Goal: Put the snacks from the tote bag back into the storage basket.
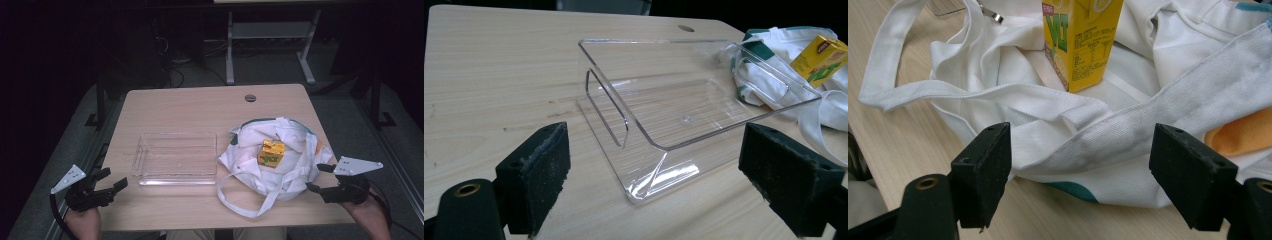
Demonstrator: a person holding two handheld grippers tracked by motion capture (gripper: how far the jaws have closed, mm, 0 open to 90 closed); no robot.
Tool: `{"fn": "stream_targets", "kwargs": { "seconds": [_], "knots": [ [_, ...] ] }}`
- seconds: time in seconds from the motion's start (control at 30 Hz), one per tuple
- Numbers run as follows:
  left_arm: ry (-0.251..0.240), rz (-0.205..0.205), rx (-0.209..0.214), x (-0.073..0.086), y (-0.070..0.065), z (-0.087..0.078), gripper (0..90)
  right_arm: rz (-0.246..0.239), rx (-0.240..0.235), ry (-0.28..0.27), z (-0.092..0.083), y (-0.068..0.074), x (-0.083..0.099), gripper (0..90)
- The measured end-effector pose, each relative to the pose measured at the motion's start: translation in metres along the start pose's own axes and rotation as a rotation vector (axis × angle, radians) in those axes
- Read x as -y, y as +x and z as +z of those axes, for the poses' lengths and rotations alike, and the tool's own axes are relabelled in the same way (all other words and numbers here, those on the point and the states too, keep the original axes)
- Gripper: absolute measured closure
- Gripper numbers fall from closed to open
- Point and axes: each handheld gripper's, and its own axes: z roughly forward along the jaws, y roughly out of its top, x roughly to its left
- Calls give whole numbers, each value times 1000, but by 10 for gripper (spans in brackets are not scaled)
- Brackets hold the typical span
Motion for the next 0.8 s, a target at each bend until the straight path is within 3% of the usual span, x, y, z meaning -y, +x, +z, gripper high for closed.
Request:
{"fn": "stream_targets", "kwargs": {
  "seconds": [0.33, 0.57, 0.8],
  "knots": [
    [4, -3, 0, 1, 1, 0, 127, -4, -18, 9, 3, -3, -12, 242],
    [-1, -9, 5, 1, 2, 0, 127, -23, -45, 85, 12, -7, -36, 204],
    [1, -2, 6, 1, 0, 1, 127, -65, -86, 102, 14, -11, -62, 198]
  ]
}}
